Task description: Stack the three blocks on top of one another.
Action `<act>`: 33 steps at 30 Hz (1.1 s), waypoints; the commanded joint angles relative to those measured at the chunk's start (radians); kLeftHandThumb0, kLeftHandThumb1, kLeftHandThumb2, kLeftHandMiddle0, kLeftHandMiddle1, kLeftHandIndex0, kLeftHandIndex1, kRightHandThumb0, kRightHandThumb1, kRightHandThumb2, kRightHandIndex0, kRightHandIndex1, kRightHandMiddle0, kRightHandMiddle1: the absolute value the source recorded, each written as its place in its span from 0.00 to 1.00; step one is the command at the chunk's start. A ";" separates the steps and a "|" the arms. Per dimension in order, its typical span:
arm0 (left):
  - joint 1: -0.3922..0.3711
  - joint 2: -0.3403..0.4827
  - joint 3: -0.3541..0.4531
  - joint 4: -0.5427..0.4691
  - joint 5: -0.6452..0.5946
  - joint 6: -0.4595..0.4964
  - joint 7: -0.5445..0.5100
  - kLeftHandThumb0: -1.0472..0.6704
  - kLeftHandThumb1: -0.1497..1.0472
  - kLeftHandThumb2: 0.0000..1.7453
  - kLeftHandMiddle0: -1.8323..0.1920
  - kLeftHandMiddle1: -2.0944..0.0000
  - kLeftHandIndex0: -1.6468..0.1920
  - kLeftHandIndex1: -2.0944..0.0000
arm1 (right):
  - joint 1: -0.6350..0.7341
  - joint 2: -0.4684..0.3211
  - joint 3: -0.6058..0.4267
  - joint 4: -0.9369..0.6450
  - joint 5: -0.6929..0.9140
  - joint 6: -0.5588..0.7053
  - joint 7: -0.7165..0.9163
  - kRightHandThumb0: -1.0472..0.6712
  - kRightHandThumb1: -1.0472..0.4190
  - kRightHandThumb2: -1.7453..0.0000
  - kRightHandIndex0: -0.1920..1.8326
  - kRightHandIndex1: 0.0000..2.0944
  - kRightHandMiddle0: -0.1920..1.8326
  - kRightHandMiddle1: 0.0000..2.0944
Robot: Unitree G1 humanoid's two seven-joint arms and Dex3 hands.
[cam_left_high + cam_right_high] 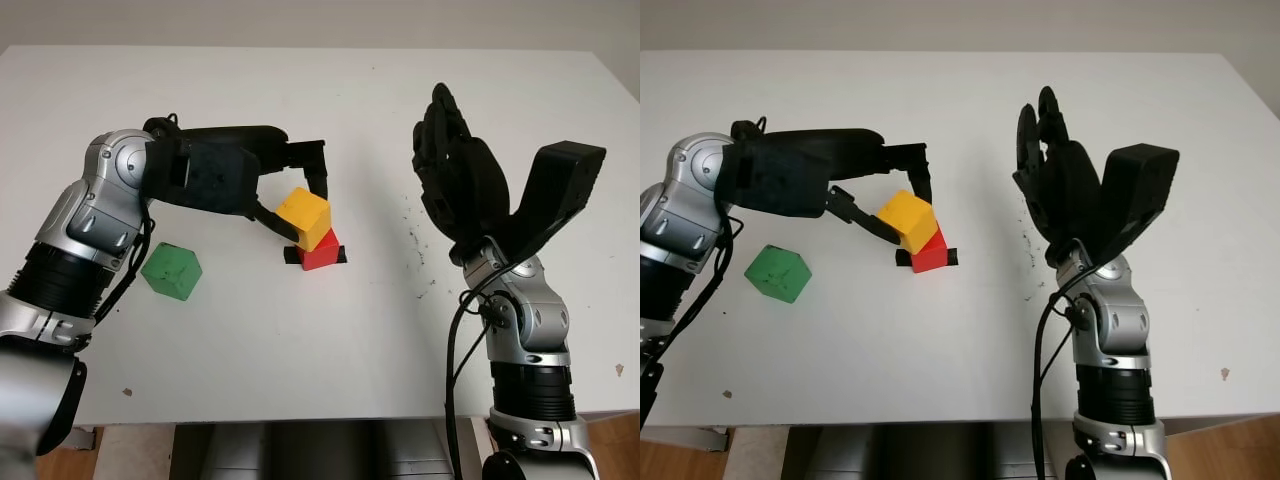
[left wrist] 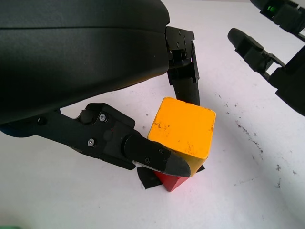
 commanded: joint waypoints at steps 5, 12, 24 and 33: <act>-0.076 -0.028 0.005 0.096 -0.016 -0.100 -0.009 0.37 1.00 0.09 0.87 0.98 0.80 0.20 | 0.016 -0.018 -0.002 -0.042 -0.003 0.012 0.003 0.20 0.00 0.62 0.00 0.00 0.00 0.00; -0.141 -0.067 -0.018 0.229 0.006 -0.245 -0.010 0.39 1.00 0.08 0.87 0.98 0.79 0.23 | 0.025 -0.020 -0.007 -0.048 -0.009 -0.007 0.005 0.21 0.00 0.62 0.00 0.00 0.00 0.00; -0.218 -0.119 -0.034 0.344 0.045 -0.283 -0.020 0.37 1.00 0.05 0.87 0.98 0.77 0.24 | 0.030 -0.028 -0.007 -0.070 -0.011 0.014 -0.002 0.22 0.00 0.60 0.00 0.00 0.00 0.00; -0.228 -0.114 -0.050 0.373 0.102 -0.306 -0.009 0.38 1.00 0.06 0.88 0.98 0.79 0.24 | 0.030 -0.026 -0.006 -0.075 -0.011 0.019 -0.005 0.22 0.00 0.60 0.00 0.00 0.00 0.00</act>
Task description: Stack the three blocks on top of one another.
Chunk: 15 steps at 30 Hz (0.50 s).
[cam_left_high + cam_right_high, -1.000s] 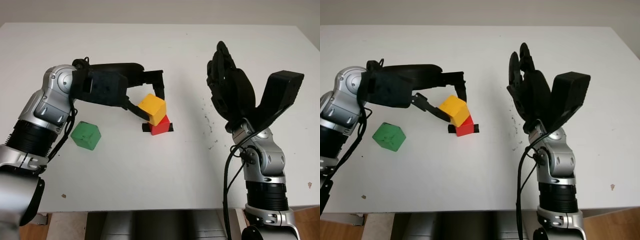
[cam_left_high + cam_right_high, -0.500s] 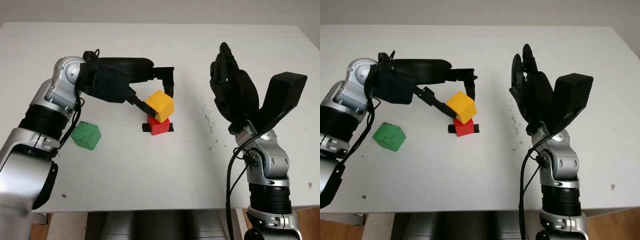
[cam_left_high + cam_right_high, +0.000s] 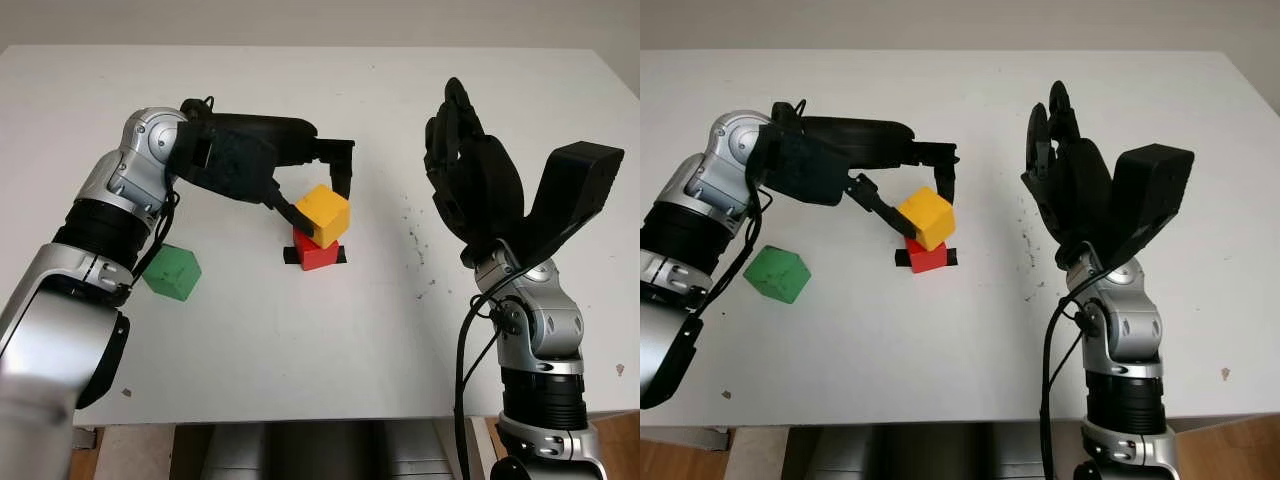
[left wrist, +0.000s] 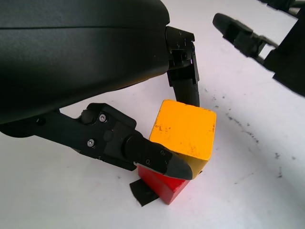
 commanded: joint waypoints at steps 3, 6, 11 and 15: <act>-0.060 0.006 -0.019 0.029 0.029 -0.036 0.004 0.37 1.00 0.06 0.89 0.98 0.79 0.23 | 0.009 -0.006 -0.006 -0.020 0.003 0.003 -0.005 0.22 0.00 0.60 0.00 0.00 0.00 0.00; -0.074 0.006 -0.025 0.046 0.047 -0.043 0.001 0.38 1.00 0.06 0.90 0.98 0.79 0.24 | 0.009 -0.007 -0.006 -0.021 0.004 0.006 -0.005 0.22 0.00 0.61 0.00 0.00 0.00 0.00; -0.090 0.009 -0.030 0.070 0.056 -0.060 -0.001 0.39 1.00 0.05 0.90 0.98 0.79 0.25 | 0.009 -0.011 -0.003 -0.020 0.003 0.004 0.001 0.22 0.00 0.60 0.00 0.00 0.00 0.00; -0.096 0.007 -0.034 0.083 0.061 -0.061 0.001 0.39 1.00 0.05 0.90 0.98 0.78 0.26 | 0.008 -0.007 -0.005 -0.022 0.004 0.008 -0.005 0.22 0.00 0.60 0.00 0.00 0.00 0.00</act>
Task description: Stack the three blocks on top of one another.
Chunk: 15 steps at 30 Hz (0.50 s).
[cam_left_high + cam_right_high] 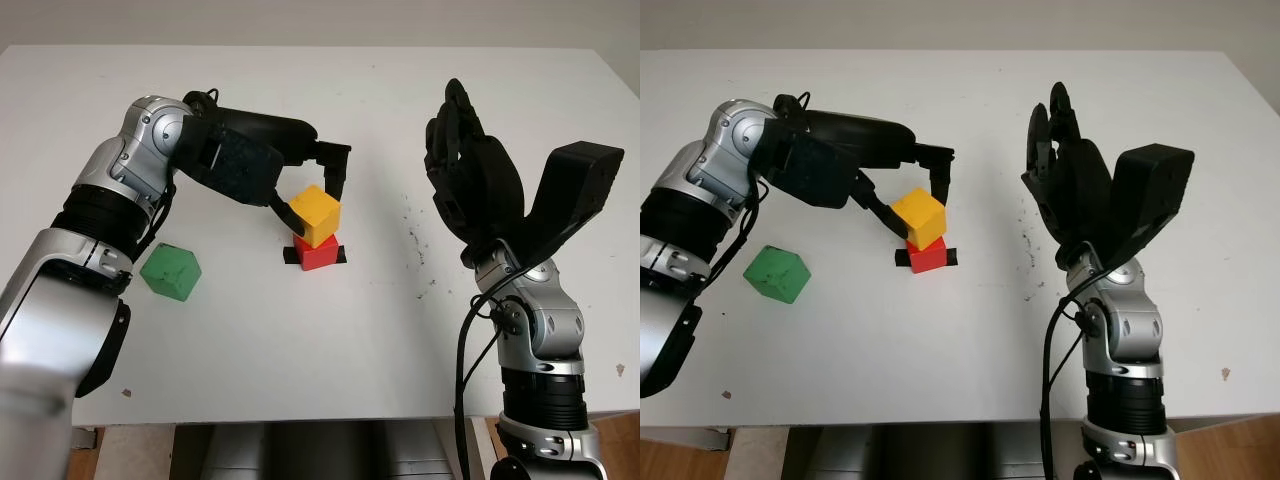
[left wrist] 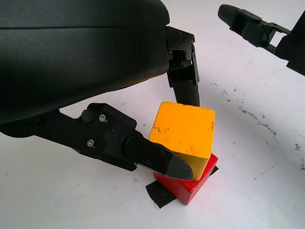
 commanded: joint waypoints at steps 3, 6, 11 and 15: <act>-0.036 0.005 -0.013 0.007 0.018 -0.006 0.004 0.39 1.00 0.05 0.90 0.98 0.78 0.26 | 0.008 -0.011 -0.001 -0.018 0.001 0.001 0.004 0.22 0.00 0.60 0.00 0.00 0.00 0.00; -0.035 0.006 -0.015 0.002 0.027 -0.009 0.006 0.38 1.00 0.04 0.90 0.98 0.77 0.28 | 0.007 -0.007 -0.004 -0.016 0.002 -0.002 0.002 0.22 0.00 0.60 0.00 0.00 0.00 0.00; -0.025 0.006 -0.014 -0.002 0.026 -0.010 0.004 0.42 0.99 0.03 0.91 0.98 0.71 0.44 | 0.006 -0.008 -0.003 -0.015 0.001 -0.001 0.002 0.22 0.00 0.60 0.00 0.00 0.00 0.00; -0.023 0.008 -0.012 -0.004 0.012 -0.019 -0.018 0.45 0.97 0.03 0.94 0.98 0.74 0.54 | 0.004 -0.011 0.001 -0.012 -0.001 -0.002 0.007 0.21 0.00 0.60 0.00 0.00 0.00 0.00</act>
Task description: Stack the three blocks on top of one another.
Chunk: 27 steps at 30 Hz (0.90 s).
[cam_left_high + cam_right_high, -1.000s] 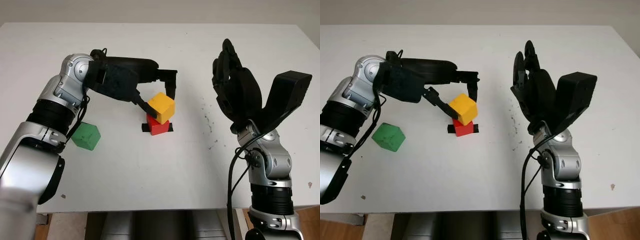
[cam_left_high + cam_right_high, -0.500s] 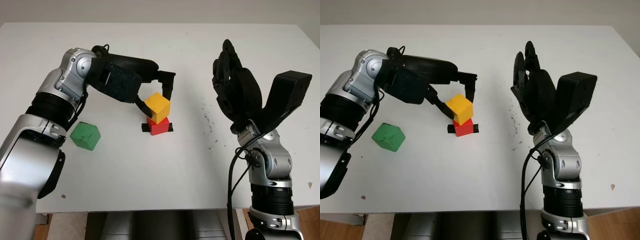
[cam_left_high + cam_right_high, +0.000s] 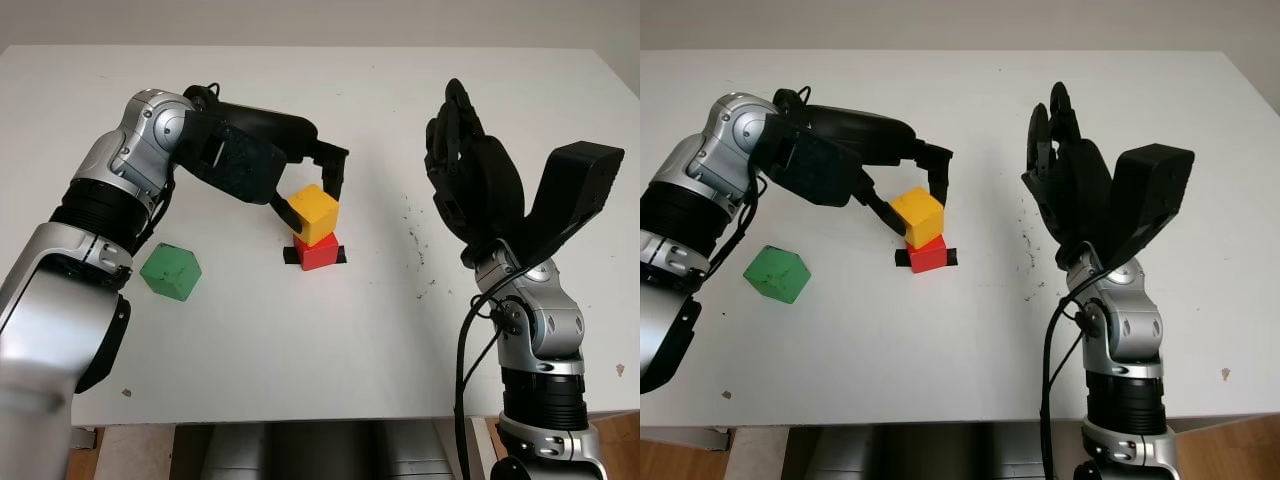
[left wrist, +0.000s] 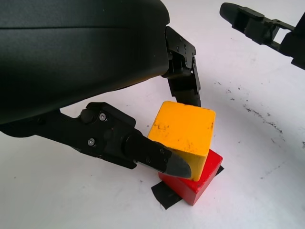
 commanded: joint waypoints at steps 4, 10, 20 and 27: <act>-0.011 0.006 -0.003 -0.004 -0.011 -0.016 -0.011 0.45 0.97 0.03 0.96 0.99 0.77 0.58 | 0.002 -0.013 0.002 -0.008 -0.004 -0.005 0.009 0.21 0.00 0.60 0.00 0.00 0.00 0.00; -0.001 0.003 0.005 -0.011 -0.035 -0.011 -0.019 0.48 0.98 0.03 0.97 0.98 0.77 0.57 | 0.002 -0.011 0.000 -0.008 -0.006 -0.004 0.005 0.21 0.00 0.60 0.00 0.00 0.00 0.00; 0.023 0.005 0.005 -0.062 -0.054 0.013 -0.034 0.48 0.99 0.03 0.98 0.97 0.78 0.52 | 0.003 -0.007 0.000 -0.009 -0.003 -0.004 0.005 0.21 0.00 0.60 0.00 0.00 0.00 0.00; 0.047 0.035 0.016 -0.145 -0.097 0.057 -0.099 0.38 0.90 0.01 0.99 0.98 0.86 0.54 | 0.007 -0.009 0.002 -0.011 -0.008 -0.004 0.003 0.22 0.00 0.59 0.00 0.00 0.00 0.00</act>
